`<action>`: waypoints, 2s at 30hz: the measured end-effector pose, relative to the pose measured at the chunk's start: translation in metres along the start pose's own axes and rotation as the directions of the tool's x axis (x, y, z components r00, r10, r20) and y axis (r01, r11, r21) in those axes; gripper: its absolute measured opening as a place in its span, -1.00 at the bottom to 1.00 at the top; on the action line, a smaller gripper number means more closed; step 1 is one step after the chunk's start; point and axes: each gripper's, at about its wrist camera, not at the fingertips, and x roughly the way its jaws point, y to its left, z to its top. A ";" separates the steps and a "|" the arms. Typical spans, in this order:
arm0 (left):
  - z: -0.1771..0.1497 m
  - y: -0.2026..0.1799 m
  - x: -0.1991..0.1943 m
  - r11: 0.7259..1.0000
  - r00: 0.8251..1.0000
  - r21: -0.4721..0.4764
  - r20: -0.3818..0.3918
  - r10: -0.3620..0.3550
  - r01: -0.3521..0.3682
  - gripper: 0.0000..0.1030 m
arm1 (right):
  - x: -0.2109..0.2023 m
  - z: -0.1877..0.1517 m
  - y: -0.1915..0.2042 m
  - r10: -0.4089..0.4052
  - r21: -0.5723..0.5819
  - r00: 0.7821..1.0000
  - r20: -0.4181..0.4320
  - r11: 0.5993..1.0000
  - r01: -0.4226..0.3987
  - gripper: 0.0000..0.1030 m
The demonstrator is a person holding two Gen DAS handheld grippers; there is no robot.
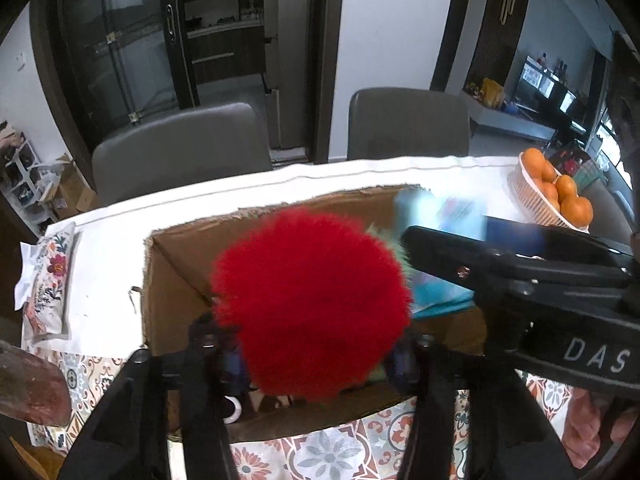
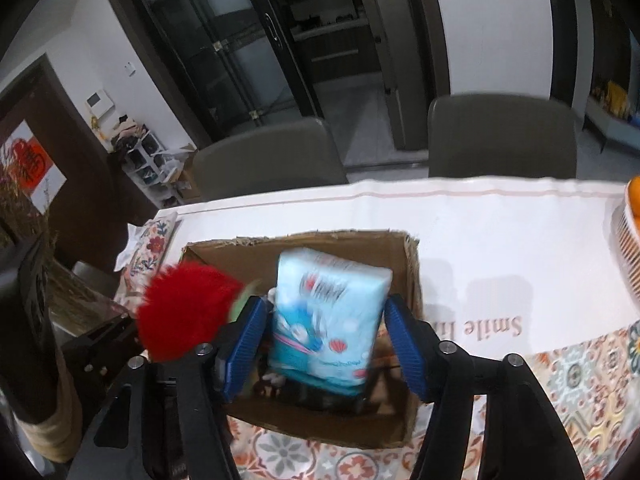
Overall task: Organize soft objects
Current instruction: 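Lower pompom and tissue pack into the box and open both tools, then move both tools back toward the yellow strap and red candy packet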
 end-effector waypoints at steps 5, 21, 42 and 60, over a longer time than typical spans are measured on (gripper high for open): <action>0.001 0.004 0.003 1.000 1.000 -0.020 -0.020 0.009 -0.009 0.25 | -0.001 -0.002 -0.004 -0.035 0.026 0.999 0.007 0.999 0.035 0.36; -0.023 0.015 -0.041 0.995 0.999 -0.089 0.026 0.040 -0.038 0.29 | -0.051 -0.024 0.024 -0.090 -0.052 0.991 0.097 0.994 0.096 0.36; -0.089 0.014 -0.128 0.994 0.991 -0.089 0.112 0.072 -0.062 0.33 | -0.127 -0.100 0.057 -0.151 0.023 0.971 0.188 0.989 0.149 0.36; -0.136 0.016 -0.166 0.996 0.985 -0.038 0.146 0.087 -0.083 0.39 | -0.158 -0.180 0.064 -0.246 0.205 0.954 0.173 0.956 0.209 0.36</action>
